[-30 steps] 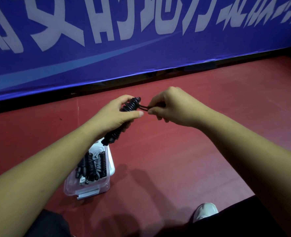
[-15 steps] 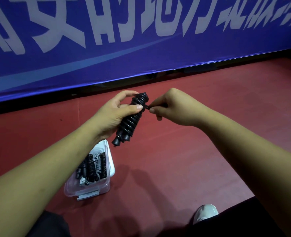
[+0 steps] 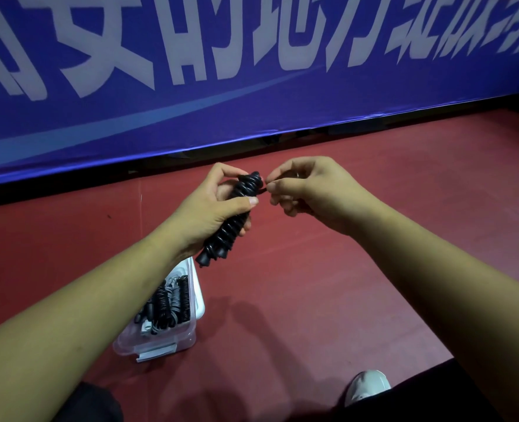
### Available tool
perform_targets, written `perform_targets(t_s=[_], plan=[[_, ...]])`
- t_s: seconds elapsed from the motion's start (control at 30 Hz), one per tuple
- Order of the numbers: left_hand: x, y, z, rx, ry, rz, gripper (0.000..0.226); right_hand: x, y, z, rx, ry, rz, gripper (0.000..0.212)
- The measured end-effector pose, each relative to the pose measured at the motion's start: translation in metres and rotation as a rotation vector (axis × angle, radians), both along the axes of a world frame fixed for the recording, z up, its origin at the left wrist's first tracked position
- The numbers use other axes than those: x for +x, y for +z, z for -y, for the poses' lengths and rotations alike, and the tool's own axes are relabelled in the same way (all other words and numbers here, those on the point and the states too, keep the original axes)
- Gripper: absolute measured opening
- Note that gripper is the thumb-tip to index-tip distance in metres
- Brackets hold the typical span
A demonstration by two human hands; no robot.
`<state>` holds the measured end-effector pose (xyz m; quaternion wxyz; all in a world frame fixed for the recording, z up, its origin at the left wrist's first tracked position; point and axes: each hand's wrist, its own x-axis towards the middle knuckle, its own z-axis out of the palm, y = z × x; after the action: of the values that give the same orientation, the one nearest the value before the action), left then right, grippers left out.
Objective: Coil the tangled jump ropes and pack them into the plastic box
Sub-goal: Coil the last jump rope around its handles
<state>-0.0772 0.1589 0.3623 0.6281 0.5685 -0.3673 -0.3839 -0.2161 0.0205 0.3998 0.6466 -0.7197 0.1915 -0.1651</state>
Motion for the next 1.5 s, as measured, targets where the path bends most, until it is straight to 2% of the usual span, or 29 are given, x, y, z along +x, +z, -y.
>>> perform_targets(t_s=[0.07,0.2,0.33,0.43,0.53,0.63,0.77,0.87,0.97,1.07,1.2,1.33,1.5], plan=[[0.001,0.0,-0.001,-0.006,0.016,0.0,0.035,0.001,-0.001,0.001,0.112,0.055,0.042,0.014],[0.002,0.001,-0.003,-0.009,0.043,0.009,0.039,-0.001,-0.003,0.001,0.214,0.152,0.108,0.03],[-0.001,0.003,-0.004,-0.026,0.029,-0.047,0.039,0.0,-0.006,0.005,0.123,0.085,0.116,0.026],[-0.003,0.004,-0.004,-0.031,0.043,-0.124,0.022,0.001,-0.007,0.006,0.15,0.036,0.153,0.02],[-0.003,0.004,-0.003,-0.019,0.09,-0.02,0.018,0.003,-0.009,0.003,0.243,0.031,0.2,0.021],[-0.002,0.003,-0.002,-0.018,0.086,0.041,0.023,0.006,-0.011,0.003,0.301,-0.01,0.238,0.033],[-0.002,-0.002,0.0,-0.043,0.066,0.111,0.035,0.007,-0.013,0.006,0.312,-0.06,0.23,0.022],[0.002,-0.007,0.002,-0.03,0.084,0.212,0.04,0.006,-0.013,0.004,0.287,-0.056,0.205,0.028],[0.002,-0.012,0.001,-0.018,0.088,0.26,0.035,0.008,-0.012,0.001,0.164,-0.059,0.162,0.022],[0.001,-0.013,0.001,0.011,0.067,0.344,0.03,0.006,-0.009,0.0,-0.116,-0.066,0.041,0.007],[0.003,-0.012,-0.001,0.054,0.024,0.441,0.031,0.001,-0.007,0.001,-0.426,-0.013,-0.082,0.01],[0.003,-0.014,-0.002,0.105,0.014,0.525,0.039,-0.001,-0.005,0.001,-0.578,0.01,-0.16,0.013],[-0.004,-0.014,-0.002,0.099,0.012,0.506,0.028,-0.001,-0.006,-0.003,-0.793,-0.02,-0.152,0.017]])
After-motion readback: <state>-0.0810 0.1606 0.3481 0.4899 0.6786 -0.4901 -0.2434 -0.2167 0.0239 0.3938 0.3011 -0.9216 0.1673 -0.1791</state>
